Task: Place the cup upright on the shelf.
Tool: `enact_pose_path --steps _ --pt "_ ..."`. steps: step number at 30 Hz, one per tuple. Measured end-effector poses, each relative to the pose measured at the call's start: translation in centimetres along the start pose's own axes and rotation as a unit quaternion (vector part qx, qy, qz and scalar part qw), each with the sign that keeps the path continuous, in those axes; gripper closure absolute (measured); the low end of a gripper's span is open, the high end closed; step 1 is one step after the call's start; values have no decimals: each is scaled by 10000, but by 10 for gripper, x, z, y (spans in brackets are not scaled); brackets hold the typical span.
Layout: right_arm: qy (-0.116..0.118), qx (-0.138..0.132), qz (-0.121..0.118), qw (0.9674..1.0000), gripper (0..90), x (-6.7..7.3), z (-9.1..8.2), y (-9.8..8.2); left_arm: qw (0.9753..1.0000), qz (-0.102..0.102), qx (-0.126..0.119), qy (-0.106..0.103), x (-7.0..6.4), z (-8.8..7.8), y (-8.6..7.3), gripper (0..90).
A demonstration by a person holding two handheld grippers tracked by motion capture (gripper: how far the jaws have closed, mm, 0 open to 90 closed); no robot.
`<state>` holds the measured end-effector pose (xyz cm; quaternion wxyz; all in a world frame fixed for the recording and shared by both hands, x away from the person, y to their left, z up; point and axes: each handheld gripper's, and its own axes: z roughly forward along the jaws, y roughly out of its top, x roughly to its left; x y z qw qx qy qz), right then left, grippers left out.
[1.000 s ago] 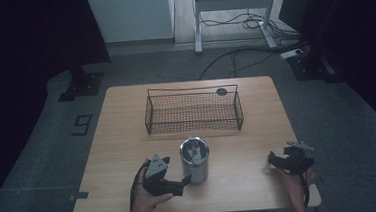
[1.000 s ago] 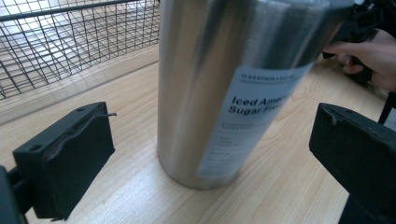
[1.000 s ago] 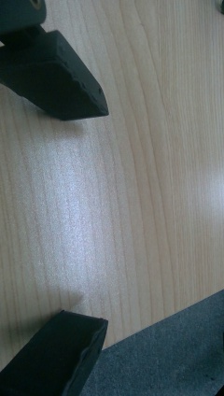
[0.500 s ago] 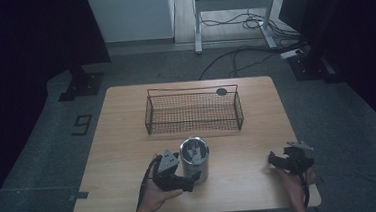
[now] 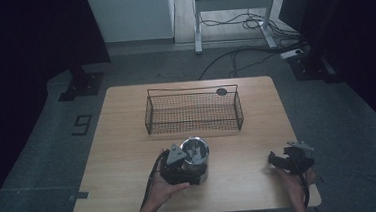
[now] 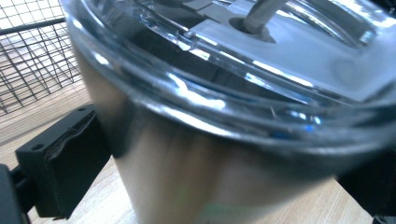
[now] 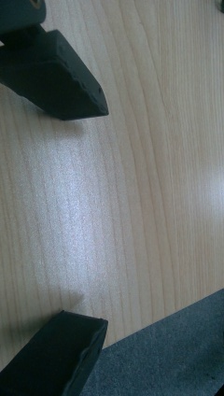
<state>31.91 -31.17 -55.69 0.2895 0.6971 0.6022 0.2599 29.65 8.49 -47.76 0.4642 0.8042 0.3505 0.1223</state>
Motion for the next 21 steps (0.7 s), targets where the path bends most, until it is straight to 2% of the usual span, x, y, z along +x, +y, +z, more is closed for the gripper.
enact_pose_path --steps 7,15,21 --pt "-22 2 24 10000 11 0 0 0 9999 120 50 28 0 6 5 2" --pt "-33 14 27 10000 11 0 -1 0 9999 119 36 -23 1 10 4 1" --pt "-34 14 25 10000 11 0 -1 0 9997 255 42 -19 1 9 4 19"
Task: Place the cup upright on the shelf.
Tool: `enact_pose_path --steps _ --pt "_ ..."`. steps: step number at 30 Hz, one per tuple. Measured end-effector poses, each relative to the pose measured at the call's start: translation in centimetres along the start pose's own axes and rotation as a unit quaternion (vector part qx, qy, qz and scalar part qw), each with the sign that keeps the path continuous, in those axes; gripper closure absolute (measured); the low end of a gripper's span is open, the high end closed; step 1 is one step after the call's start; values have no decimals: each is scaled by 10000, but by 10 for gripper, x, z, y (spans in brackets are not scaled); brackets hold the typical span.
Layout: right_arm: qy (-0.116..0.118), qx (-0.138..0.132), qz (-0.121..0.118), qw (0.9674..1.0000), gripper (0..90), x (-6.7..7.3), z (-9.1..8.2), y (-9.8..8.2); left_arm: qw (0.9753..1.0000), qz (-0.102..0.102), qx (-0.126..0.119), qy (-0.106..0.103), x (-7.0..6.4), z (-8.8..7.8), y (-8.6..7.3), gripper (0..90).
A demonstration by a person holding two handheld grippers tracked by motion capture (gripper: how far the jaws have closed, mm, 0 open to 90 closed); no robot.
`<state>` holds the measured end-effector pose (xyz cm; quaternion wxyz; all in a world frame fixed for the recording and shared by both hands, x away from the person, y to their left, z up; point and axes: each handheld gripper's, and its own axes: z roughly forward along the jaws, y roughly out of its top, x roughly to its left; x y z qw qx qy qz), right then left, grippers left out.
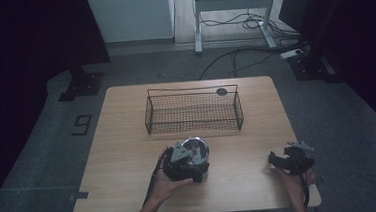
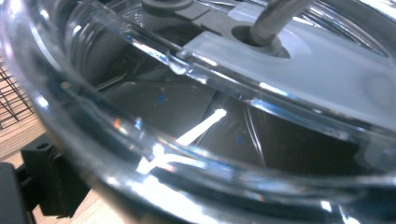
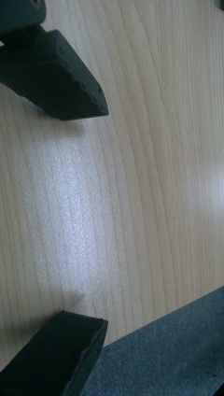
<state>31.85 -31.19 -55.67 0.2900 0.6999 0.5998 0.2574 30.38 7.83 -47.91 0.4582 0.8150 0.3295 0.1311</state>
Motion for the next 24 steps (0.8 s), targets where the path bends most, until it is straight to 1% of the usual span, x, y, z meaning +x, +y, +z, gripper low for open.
enact_pose_path --steps 5,10,13,16,21,23,24 --pt "3 -7 3 10000 10 0 0 0 9999 71 113 7 -1 -1 3 23" --pt "0 -8 4 10000 10 0 0 0 9999 163 43 35 -1 -2 2 30" --pt "-9 -10 16 10000 15 0 0 0 9998 213 67 10 1 -4 4 36" --pt "-20 -25 27 10000 18 0 0 -1 9999 91 67 -69 7 -5 5 38" --pt "-20 -26 29 10000 18 0 0 -1 10000 47 -34 -61 11 -11 6 39" --pt "-20 -26 29 10000 18 0 0 -1 9999 27 -66 -79 12 -12 6 39" --pt "-20 -26 28 10000 18 0 0 -1 9999 7 -114 -127 14 -15 7 39"
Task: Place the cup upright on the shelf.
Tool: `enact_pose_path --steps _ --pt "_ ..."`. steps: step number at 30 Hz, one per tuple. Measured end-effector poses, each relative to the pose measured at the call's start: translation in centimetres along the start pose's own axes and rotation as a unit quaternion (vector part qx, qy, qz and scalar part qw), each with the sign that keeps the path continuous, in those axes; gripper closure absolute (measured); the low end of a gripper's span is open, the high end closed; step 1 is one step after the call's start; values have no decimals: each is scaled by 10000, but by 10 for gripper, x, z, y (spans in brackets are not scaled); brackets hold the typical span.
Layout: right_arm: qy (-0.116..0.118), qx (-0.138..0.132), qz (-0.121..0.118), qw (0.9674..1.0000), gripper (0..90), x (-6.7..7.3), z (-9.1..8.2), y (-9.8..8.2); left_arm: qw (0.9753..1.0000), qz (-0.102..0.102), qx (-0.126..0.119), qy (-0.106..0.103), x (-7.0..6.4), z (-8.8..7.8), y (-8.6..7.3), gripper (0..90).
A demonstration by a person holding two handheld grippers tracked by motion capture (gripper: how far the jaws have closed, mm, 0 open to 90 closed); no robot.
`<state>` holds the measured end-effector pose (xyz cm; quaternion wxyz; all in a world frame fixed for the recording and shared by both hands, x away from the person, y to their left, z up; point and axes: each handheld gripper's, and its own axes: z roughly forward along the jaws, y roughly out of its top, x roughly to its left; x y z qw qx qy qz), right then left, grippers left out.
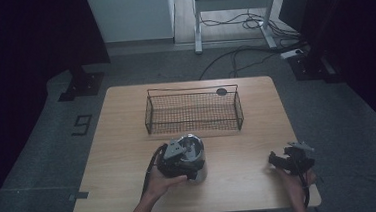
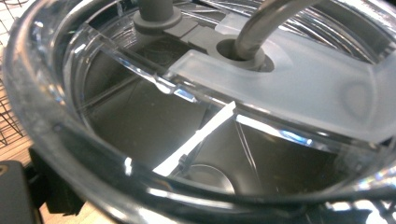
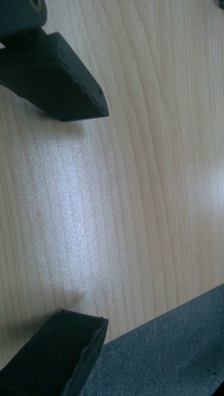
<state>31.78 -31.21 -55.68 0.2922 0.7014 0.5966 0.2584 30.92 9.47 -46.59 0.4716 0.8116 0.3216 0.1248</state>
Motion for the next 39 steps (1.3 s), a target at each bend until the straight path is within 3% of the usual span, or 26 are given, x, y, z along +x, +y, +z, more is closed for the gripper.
enact_pose_path --steps 15,21,29,39 --pt "3 -5 -2 10000 24 0 0 0 9998 -59 -103 145 10 -15 5 39" --pt "-4 -6 3 10000 25 0 -1 0 9994 -143 -274 170 17 -24 8 39" --pt "-4 -6 3 10000 25 0 -1 0 9986 -293 -369 221 26 -29 13 39" --pt "-4 -6 4 10000 25 0 -1 0 9981 -331 -434 275 31 -35 21 39"
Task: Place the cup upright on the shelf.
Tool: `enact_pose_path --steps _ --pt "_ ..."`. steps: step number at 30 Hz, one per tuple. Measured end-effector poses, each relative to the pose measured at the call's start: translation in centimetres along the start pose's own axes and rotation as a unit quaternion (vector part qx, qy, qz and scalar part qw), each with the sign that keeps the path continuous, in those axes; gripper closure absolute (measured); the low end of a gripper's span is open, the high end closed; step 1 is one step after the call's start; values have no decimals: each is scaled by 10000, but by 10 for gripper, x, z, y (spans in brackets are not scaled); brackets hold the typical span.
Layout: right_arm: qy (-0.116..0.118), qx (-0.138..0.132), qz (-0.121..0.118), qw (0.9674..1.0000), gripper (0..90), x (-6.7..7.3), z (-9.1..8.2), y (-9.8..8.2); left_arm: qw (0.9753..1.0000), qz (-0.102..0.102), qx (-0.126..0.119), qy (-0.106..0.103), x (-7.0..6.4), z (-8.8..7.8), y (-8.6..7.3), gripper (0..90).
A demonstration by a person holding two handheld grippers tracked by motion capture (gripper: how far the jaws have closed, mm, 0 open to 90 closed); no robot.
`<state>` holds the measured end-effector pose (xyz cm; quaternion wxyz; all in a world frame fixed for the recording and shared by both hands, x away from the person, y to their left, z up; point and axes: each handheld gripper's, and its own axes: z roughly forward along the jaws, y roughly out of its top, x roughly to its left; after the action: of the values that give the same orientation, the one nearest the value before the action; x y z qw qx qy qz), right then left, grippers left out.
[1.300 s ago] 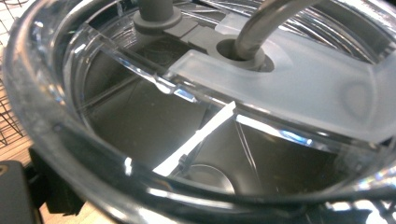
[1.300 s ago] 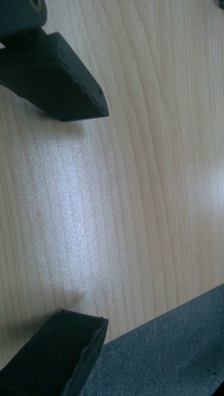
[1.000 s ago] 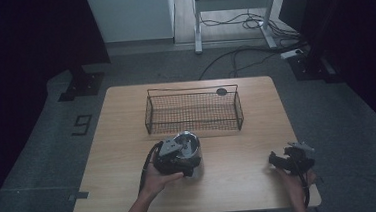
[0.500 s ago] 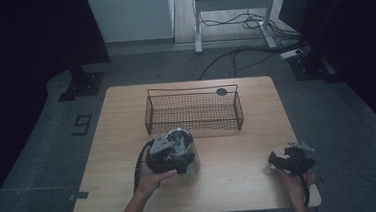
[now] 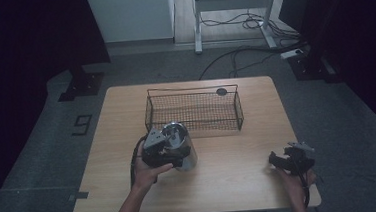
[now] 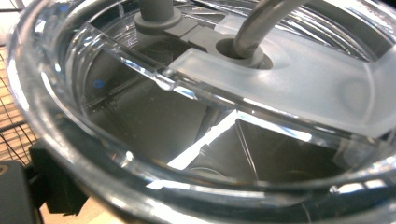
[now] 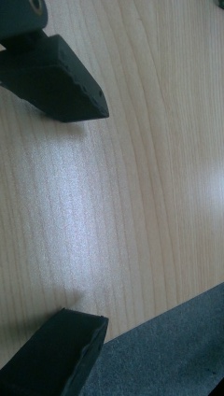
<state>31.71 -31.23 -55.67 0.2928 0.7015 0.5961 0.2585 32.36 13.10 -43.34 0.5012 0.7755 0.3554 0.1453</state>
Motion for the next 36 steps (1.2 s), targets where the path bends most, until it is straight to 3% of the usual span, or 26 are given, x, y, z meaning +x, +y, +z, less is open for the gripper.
enact_pose_path --steps 36 --pt "-1 0 1 10000 24 0 0 0 9997 -66 -202 76 6 -7 21 39"
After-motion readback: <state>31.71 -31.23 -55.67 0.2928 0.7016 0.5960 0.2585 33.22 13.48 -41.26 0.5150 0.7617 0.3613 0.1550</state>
